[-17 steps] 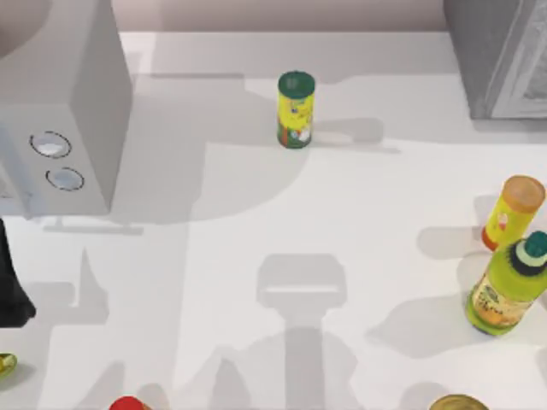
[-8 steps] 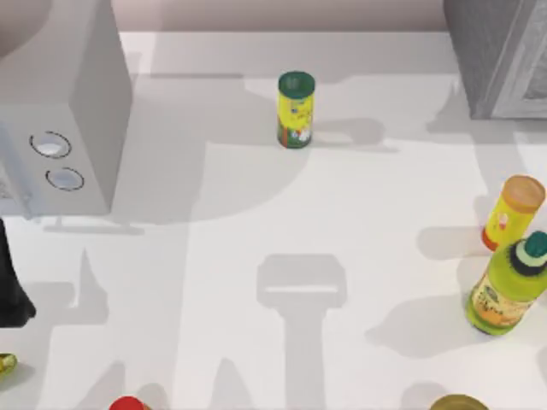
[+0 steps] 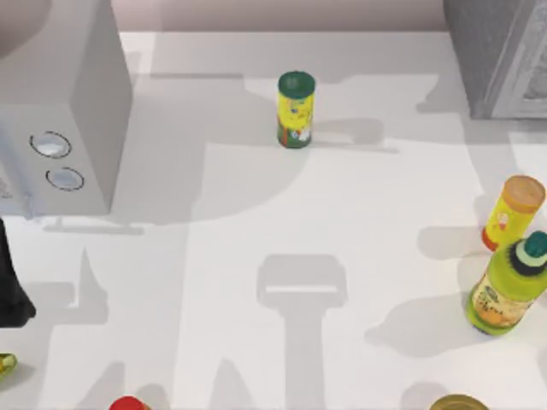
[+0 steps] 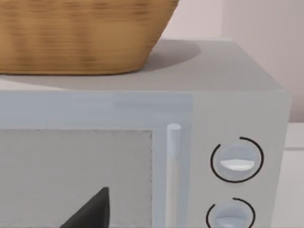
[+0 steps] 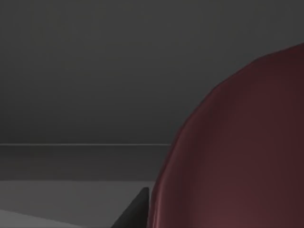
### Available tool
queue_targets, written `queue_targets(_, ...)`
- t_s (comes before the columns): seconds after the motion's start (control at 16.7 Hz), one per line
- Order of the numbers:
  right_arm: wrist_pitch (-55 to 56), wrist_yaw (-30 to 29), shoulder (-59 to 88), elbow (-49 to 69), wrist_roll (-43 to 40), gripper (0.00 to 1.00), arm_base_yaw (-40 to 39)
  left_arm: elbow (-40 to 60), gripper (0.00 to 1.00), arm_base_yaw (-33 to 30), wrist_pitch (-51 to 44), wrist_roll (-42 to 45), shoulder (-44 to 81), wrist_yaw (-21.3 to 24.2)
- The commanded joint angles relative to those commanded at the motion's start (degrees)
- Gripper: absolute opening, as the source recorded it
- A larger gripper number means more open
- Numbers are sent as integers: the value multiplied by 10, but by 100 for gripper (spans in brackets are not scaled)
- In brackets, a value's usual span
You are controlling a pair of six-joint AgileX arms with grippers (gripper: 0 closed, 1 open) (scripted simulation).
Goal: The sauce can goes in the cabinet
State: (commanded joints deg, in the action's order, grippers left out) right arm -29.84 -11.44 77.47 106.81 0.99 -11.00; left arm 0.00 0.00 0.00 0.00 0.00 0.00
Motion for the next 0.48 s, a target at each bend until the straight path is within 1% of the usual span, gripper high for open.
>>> queue_targets(0.24, 2, 4, 6, 6, 1, 0, 3, 0, 100, 0, 0, 0, 0, 0)
queue_targets(0.48, 11, 14, 84, 73, 1, 0, 13, 0, 100, 0, 0, 0, 0, 0)
